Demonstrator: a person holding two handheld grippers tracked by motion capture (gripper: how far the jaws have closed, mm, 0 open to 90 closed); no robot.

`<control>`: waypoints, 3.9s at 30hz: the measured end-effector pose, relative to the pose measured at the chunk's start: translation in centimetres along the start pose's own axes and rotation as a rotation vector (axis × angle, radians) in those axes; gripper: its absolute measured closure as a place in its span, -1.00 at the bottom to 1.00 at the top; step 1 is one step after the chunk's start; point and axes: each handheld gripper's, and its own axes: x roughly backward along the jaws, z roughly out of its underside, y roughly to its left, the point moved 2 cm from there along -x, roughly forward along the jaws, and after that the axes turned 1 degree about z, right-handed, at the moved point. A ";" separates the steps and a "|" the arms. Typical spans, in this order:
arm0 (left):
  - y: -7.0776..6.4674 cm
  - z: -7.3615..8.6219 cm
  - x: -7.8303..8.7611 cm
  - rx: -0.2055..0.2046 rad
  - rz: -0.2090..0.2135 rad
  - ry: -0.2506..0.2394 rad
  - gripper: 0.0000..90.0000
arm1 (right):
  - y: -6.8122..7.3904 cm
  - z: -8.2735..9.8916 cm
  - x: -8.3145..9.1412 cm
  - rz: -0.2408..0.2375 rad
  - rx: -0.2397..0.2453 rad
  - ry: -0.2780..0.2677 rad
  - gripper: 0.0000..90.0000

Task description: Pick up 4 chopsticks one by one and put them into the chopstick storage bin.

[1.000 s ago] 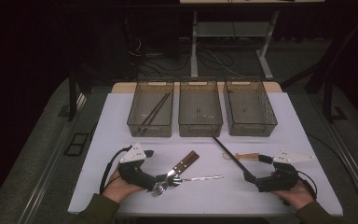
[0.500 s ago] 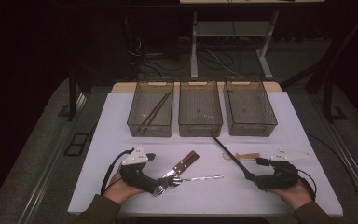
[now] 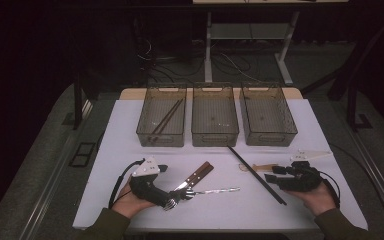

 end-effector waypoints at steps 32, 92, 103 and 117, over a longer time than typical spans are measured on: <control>-0.2 -0.1 0.0 -0.011 0.005 0.003 -0.93 | 0.7 0.9 -1.3 -0.002 0.049 0.162 0.82; -0.4 -0.1 -0.2 -0.026 0.013 0.009 -0.92 | 0.5 0.7 -0.3 0.088 0.097 0.107 0.90; -0.4 0.0 -0.3 -0.026 0.010 0.017 -0.92 | -0.2 0.5 1.0 0.110 0.069 0.057 0.90; -0.4 0.1 -0.5 -0.016 0.016 0.024 -1.00 | 0.9 -0.3 1.8 0.017 0.102 0.001 0.90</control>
